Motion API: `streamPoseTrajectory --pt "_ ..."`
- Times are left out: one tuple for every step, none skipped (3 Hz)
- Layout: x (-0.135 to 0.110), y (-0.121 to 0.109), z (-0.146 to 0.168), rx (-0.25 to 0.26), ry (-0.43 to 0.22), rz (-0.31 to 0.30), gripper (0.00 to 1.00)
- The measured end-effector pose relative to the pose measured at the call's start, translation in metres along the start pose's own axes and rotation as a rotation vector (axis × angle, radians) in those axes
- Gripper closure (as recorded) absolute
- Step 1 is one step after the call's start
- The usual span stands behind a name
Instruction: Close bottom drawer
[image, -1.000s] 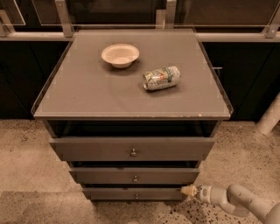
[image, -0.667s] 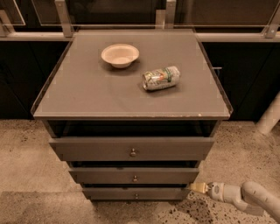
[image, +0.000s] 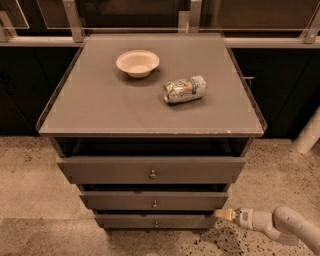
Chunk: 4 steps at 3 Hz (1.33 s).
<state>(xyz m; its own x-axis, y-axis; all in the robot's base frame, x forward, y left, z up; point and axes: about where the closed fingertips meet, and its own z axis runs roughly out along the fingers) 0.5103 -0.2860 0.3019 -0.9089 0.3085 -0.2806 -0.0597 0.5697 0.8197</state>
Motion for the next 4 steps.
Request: streamPoseTrajectory --pt "-0.002 -0.006 -0.017 0.048 0.010 0.000 0.35" --pt "-0.005 -0.010 -0.055 0.130 -0.050 0.023 0.12" --pt "-0.005 -0.010 -0.052 0.137 -0.051 0.021 0.00" --pt "-0.005 -0.010 -0.052 0.136 -0.050 0.020 0.00"
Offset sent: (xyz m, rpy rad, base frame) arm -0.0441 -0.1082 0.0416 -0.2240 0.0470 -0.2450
